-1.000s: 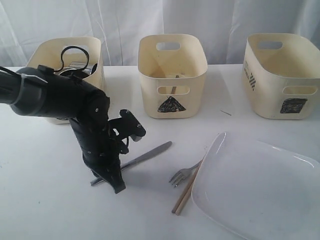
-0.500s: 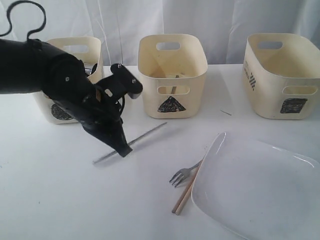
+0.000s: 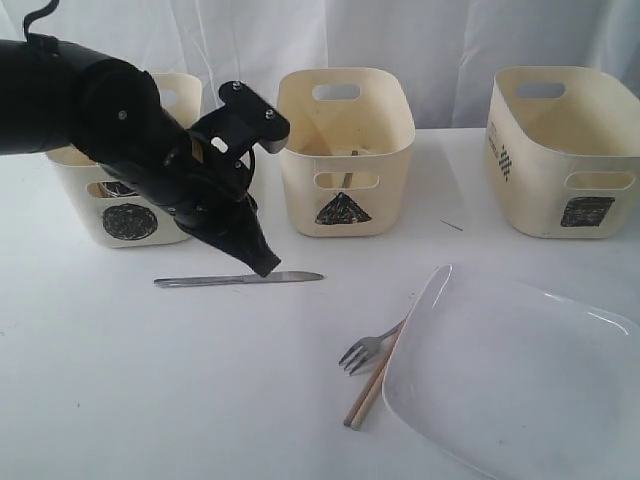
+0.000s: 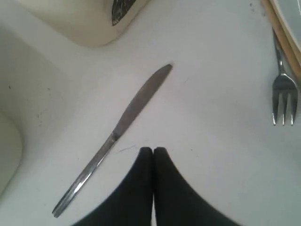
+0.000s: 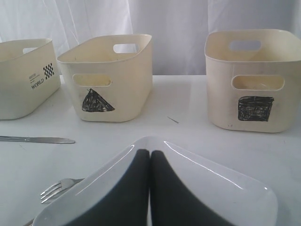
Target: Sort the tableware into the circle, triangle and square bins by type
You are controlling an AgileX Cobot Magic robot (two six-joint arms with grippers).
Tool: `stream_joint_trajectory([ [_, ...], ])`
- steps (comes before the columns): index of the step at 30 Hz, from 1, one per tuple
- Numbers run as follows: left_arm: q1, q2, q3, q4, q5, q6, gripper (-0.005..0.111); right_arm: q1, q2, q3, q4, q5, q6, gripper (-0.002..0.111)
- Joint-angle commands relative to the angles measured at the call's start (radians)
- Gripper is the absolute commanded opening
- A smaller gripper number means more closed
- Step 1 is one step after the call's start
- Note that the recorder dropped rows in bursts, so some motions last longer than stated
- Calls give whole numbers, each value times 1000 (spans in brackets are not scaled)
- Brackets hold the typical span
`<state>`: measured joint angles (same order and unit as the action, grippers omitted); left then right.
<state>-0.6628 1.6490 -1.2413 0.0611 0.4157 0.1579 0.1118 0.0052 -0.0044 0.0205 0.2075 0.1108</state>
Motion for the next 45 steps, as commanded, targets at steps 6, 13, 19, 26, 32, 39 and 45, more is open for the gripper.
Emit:
stream_joint_trajectory([
  [6,4,28,-5,118,78,70,0,-2,-5,4,-6,-4,-1,0],
  [13,78,120,-5,138,22,162,0,-2,-5,4,-6,-4,-1,0],
  [19,160,164,-5,77,-26,329,0,-2,-5,4,-6,-4,-1,0],
  [26,178,166,-5,21,-58,426,35,-2,-5,4,-6,-4,-1,0],
  [32,178,166,-5,-107,19,583,40,-2,-5,4,-6,-4,-1,0],
  [39,180,170,-5,-287,68,803,40,-2,-5,4,-6,-4,-1,0],
  [45,216,189,-5,-285,78,829,34,-2,-5,4,-6,-4,-1,0],
])
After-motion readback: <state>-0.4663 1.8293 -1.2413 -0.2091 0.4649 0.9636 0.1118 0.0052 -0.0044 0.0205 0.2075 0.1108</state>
